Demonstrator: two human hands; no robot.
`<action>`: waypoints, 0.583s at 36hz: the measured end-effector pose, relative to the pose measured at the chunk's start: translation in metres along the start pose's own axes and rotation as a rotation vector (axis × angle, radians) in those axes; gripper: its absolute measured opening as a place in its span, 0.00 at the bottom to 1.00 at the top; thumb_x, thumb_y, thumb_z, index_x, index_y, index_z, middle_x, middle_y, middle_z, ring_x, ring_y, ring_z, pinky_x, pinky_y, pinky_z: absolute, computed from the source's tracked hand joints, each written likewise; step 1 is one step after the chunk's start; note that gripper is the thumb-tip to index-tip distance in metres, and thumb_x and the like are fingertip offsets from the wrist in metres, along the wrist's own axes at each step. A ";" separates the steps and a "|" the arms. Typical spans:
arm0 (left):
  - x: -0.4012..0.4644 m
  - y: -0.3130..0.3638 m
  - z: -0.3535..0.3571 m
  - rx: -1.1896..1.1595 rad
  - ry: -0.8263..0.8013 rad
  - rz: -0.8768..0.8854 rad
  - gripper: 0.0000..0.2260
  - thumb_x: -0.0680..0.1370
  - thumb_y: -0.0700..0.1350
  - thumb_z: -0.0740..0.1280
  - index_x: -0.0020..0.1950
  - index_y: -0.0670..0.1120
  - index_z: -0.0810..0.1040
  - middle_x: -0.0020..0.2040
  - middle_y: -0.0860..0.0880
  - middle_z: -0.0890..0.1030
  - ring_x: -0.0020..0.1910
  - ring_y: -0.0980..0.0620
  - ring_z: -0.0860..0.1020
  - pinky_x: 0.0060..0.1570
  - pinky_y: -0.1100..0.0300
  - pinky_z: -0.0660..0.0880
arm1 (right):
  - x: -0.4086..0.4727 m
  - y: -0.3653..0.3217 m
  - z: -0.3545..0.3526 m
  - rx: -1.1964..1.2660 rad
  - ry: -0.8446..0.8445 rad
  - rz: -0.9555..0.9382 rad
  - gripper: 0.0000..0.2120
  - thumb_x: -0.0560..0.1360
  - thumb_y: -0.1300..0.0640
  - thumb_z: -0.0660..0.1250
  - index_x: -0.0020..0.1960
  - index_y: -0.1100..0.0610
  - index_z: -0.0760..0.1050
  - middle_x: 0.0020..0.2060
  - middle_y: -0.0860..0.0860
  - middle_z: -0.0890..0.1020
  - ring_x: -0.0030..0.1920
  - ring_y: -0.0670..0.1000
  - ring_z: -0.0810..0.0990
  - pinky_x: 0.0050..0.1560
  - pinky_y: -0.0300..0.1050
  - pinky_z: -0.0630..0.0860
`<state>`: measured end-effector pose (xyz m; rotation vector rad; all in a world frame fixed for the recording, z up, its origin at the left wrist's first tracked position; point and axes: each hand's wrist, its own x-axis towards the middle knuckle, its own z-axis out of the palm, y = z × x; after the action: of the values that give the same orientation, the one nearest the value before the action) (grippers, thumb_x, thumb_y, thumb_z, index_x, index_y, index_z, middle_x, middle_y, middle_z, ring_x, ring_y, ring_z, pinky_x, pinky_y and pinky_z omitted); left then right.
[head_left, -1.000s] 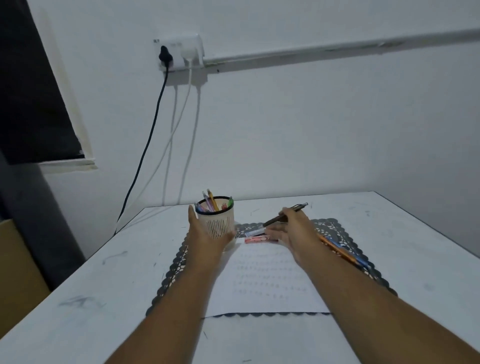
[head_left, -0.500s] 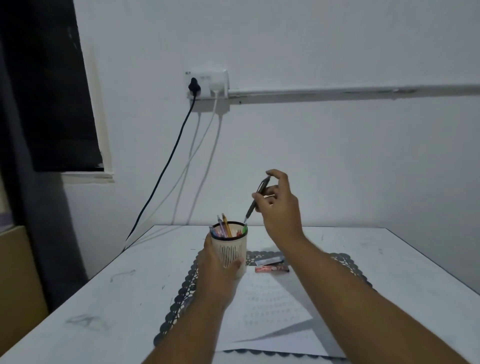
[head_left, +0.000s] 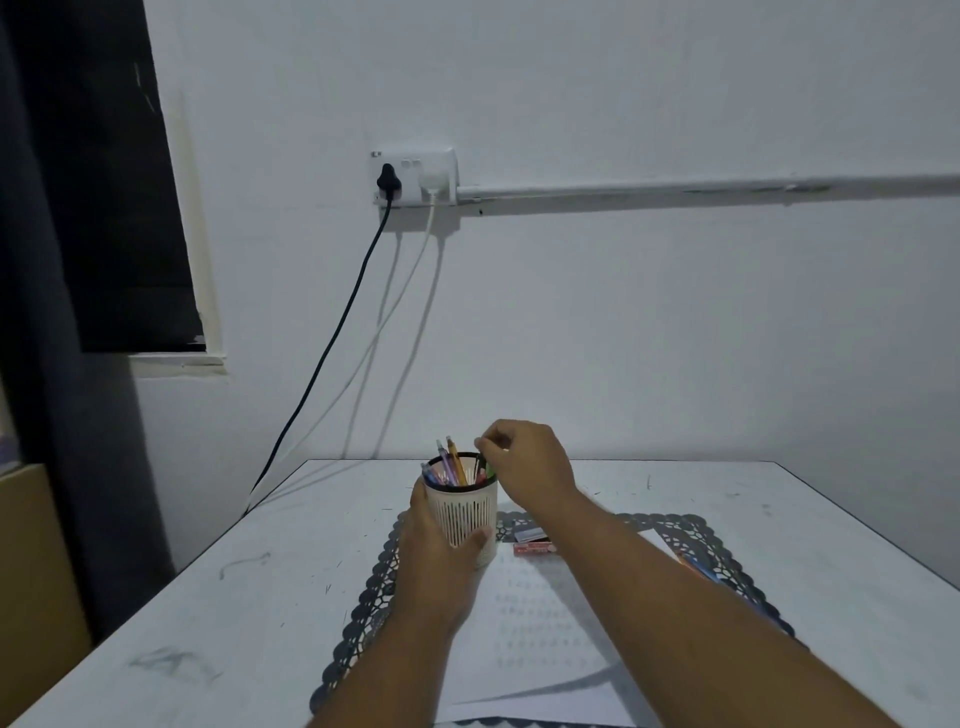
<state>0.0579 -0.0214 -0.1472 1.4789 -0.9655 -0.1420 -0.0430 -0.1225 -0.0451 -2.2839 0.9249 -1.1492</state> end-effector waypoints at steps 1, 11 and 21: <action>0.000 0.000 0.000 0.005 0.001 0.004 0.44 0.63 0.54 0.77 0.76 0.64 0.62 0.68 0.57 0.75 0.70 0.49 0.72 0.65 0.40 0.75 | -0.002 0.001 0.000 0.008 -0.024 0.009 0.08 0.80 0.48 0.68 0.45 0.48 0.84 0.41 0.43 0.86 0.46 0.44 0.82 0.49 0.47 0.80; -0.007 0.032 -0.005 0.205 0.203 0.086 0.57 0.66 0.53 0.83 0.83 0.52 0.49 0.81 0.49 0.56 0.79 0.45 0.54 0.71 0.35 0.64 | -0.042 0.023 -0.028 0.209 0.093 0.046 0.11 0.84 0.45 0.61 0.52 0.47 0.79 0.43 0.42 0.81 0.44 0.42 0.78 0.44 0.43 0.73; -0.034 0.065 0.001 0.493 -0.063 0.676 0.04 0.78 0.49 0.66 0.44 0.52 0.74 0.40 0.56 0.76 0.39 0.55 0.73 0.39 0.58 0.69 | -0.119 0.070 -0.052 -0.400 -0.290 0.054 0.10 0.81 0.47 0.60 0.44 0.51 0.70 0.39 0.49 0.78 0.40 0.52 0.76 0.41 0.51 0.72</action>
<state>0.0054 0.0093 -0.1058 1.5002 -1.5752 0.5789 -0.1639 -0.0888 -0.1228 -2.6263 1.1710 -0.6249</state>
